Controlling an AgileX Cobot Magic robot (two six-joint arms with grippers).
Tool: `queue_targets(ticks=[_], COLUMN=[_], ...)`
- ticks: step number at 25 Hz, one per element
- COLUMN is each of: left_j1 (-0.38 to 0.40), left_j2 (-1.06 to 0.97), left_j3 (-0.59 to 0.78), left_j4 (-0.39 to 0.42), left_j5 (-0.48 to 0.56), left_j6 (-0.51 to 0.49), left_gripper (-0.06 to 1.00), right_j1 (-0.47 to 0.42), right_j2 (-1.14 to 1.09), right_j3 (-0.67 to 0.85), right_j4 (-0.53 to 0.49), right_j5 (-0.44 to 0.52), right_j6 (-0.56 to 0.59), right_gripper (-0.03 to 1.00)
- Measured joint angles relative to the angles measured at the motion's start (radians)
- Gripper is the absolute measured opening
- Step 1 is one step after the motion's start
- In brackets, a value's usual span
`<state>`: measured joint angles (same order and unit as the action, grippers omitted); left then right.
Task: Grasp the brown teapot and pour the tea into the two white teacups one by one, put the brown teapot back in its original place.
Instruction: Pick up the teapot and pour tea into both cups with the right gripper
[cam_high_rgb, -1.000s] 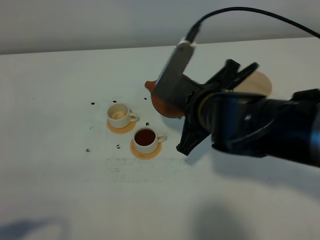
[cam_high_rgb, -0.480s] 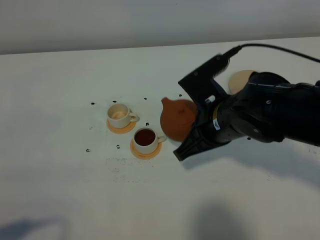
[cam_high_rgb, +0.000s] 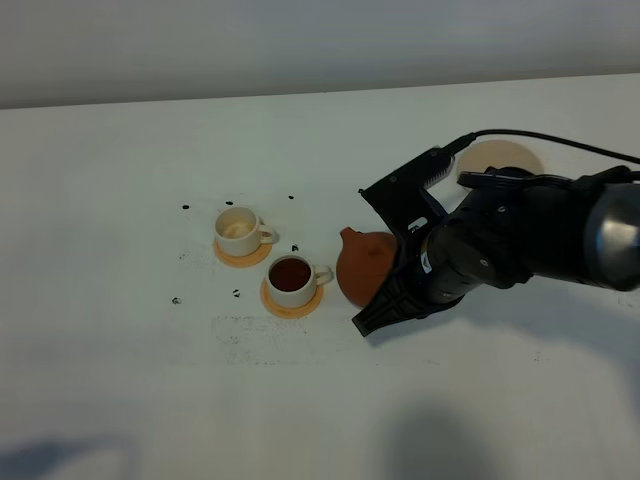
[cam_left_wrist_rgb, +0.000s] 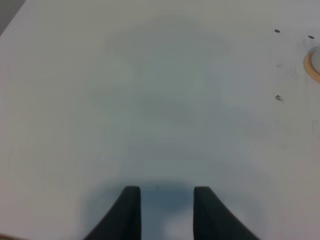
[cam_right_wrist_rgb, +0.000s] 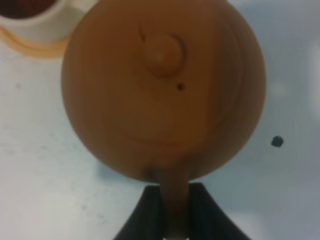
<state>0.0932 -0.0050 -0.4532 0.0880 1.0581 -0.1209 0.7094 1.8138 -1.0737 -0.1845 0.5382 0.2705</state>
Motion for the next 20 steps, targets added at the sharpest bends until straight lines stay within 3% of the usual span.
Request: queue_targets(ticks=[8,13,20], left_j1=[0.000,0.000,0.000], left_j2=[0.000,0.000,0.000], left_j3=[0.000,0.000,0.000], left_j4=[0.000,0.000,0.000], left_j5=[0.000,0.000,0.000], left_j6=[0.000,0.000,0.000], left_gripper=[0.25,0.25,0.25], right_j1=[-0.025,-0.025,-0.042], right_j2=[0.018,-0.016,-0.029], right_j3=[0.075,0.070,-0.054], right_j4=[0.021,0.010,-0.107], right_j5=[-0.111,-0.103,-0.017], right_j6=[-0.001,-0.001,-0.013], right_gripper=[0.09,0.09,0.09])
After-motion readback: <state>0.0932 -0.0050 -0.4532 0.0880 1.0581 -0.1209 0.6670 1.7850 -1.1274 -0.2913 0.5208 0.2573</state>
